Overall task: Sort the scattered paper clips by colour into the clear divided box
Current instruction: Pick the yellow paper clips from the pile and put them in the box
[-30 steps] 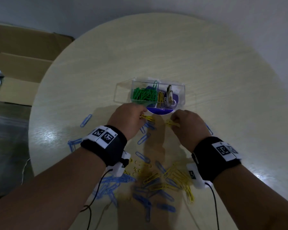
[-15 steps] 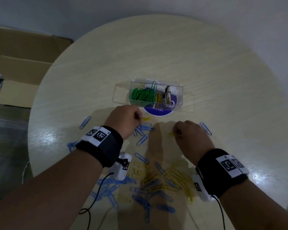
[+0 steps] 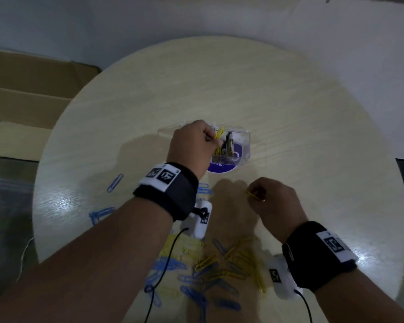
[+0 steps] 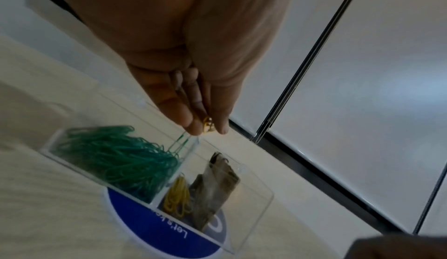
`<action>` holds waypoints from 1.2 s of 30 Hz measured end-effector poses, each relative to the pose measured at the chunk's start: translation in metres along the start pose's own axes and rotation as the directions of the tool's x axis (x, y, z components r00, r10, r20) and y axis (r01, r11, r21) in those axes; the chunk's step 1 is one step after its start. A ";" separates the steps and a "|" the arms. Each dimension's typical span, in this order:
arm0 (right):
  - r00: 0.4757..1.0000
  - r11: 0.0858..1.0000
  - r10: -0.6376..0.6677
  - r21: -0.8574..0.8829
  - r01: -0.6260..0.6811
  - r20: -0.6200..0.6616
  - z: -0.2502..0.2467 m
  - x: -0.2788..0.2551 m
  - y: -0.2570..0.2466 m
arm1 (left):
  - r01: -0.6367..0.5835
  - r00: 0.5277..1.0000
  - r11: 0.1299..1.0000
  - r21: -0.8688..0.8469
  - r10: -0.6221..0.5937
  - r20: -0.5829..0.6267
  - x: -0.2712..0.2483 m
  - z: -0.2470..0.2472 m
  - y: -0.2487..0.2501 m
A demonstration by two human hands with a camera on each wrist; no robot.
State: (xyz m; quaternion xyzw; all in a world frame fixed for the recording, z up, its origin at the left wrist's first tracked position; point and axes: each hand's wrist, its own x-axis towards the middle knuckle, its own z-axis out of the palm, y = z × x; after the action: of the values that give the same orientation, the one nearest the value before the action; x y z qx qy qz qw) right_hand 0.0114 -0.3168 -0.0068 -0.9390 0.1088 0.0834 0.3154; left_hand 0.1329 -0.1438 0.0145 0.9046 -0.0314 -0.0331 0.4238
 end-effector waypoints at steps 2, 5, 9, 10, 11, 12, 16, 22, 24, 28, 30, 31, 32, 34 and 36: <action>0.999 0.995 0.045 0.086 -0.042 -0.030 -0.012 0.006 -0.007 | 0.013 0.999 1.000 -0.029 -0.012 0.032 0.003 0.008 0.002; 0.993 0.984 0.064 0.171 -0.045 -0.104 -0.026 0.025 -0.020 | 0.005 0.999 0.996 -0.088 -0.009 -0.054 -0.001 0.005 0.001; 0.984 0.957 0.100 0.285 -0.055 -0.145 -0.028 0.059 -0.043 | 0.035 0.990 0.985 -0.169 -0.057 -0.131 -0.019 -0.019 -0.008; 0.984 0.954 0.106 0.292 -0.059 -0.145 -0.026 0.067 -0.049 | 0.040 0.990 0.984 -0.176 -0.063 -0.127 -0.026 -0.026 -0.012; 0.984 0.954 0.112 0.293 -0.067 -0.140 -0.023 0.075 -0.055 | 0.041 0.991 0.984 -0.172 -0.062 -0.117 -0.033 -0.031 -0.016; 0.985 0.956 0.113 0.285 -0.072 -0.129 -0.020 0.081 -0.059 | 0.048 0.993 0.985 -0.165 -0.065 -0.101 -0.039 -0.036 -0.020; 0.994 0.965 0.087 0.253 -0.067 -0.065 -0.010 0.089 -0.069 | 0.094 0.992 0.983 -0.155 -0.105 -0.065 -0.061 -0.049 -0.036; 0.981 0.943 0.099 0.332 -0.039 -0.167 -0.025 0.028 -0.051 | -0.023 0.994 0.994 0.105 0.012 0.106 -0.115 -0.069 -0.070; 0.990 0.986 -0.015 0.161 0.038 -0.140 -0.017 -0.012 -0.034 | -0.166 0.954 0.959 0.228 0.098 0.283 -0.149 -0.069 -0.084; 0.957 0.946 -0.269 -0.157 0.283 0.107 0.022 -0.097 -0.006 | -0.396 0.850 0.825 0.404 0.162 0.502 -0.215 -0.063 -0.115; 0.896 0.880 -0.315 -0.257 0.400 0.314 0.044 -0.128 0.003 | -0.401 0.842 0.789 0.465 0.118 0.527 -0.233 -0.060 -0.121; 0.870 0.858 -0.301 -0.287 0.426 0.390 0.054 -0.139 0.005 | -0.395 0.844 0.776 0.491 0.094 0.529 -0.239 -0.059 -0.123; 0.865 0.852 -0.279 -0.308 0.424 0.418 0.061 -0.146 0.006 | -0.396 0.845 0.760 0.516 0.081 0.529 -0.242 -0.059 -0.124; 0.888 0.857 -0.247 -0.340 0.387 0.389 0.068 -0.148 0.005 | -0.411 0.843 0.732 0.543 0.078 0.533 -0.237 -0.059 -0.122; 0.906 0.859 -0.247 -0.355 0.369 0.344 0.069 -0.136 0.000 | -0.409 0.842 0.741 0.532 0.083 0.533 -0.224 -0.059 -0.119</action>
State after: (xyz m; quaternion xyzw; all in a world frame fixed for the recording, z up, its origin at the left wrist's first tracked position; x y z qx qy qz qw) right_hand -0.1252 -0.2543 -0.0303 -0.9670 -0.1113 0.1876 0.1319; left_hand -0.0817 -0.0033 -0.0321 0.9429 -0.2670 -0.1835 0.0775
